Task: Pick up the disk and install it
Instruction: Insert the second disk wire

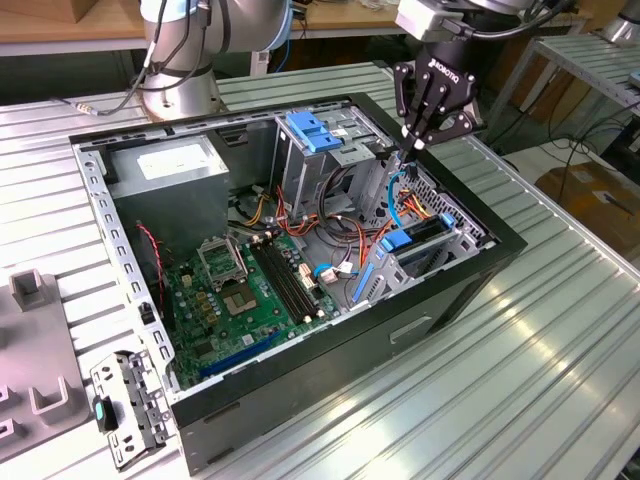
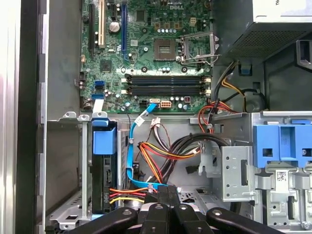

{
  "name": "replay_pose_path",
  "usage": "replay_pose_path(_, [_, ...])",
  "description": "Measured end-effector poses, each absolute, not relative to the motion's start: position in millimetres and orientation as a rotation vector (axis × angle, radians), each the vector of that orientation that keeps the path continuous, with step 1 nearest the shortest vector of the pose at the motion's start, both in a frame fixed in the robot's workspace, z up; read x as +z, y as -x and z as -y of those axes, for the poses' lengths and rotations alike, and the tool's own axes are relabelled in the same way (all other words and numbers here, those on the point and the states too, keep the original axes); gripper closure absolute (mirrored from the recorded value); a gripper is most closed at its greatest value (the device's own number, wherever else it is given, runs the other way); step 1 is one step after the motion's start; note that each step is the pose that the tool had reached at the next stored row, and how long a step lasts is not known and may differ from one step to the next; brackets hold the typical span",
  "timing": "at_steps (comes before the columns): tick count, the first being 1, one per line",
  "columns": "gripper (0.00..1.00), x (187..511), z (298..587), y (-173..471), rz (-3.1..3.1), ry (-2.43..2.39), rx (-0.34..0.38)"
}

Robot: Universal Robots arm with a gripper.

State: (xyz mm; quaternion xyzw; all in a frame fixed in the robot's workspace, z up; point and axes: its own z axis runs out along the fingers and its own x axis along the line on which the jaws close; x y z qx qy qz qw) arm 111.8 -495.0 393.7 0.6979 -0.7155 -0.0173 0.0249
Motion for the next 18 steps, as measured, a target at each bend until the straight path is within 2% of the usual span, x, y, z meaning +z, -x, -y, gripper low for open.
replay_pose_path(13, [0.89,393.7,494.8,-111.8,2.209,-2.154,-0.044])
replay_pose_path(14, [0.82,393.8,494.8,-111.9,2.207,-2.152,-0.038])
replay_pose_path(18, [0.82,393.6,493.8,-111.8,2.18,-2.122,0.025])
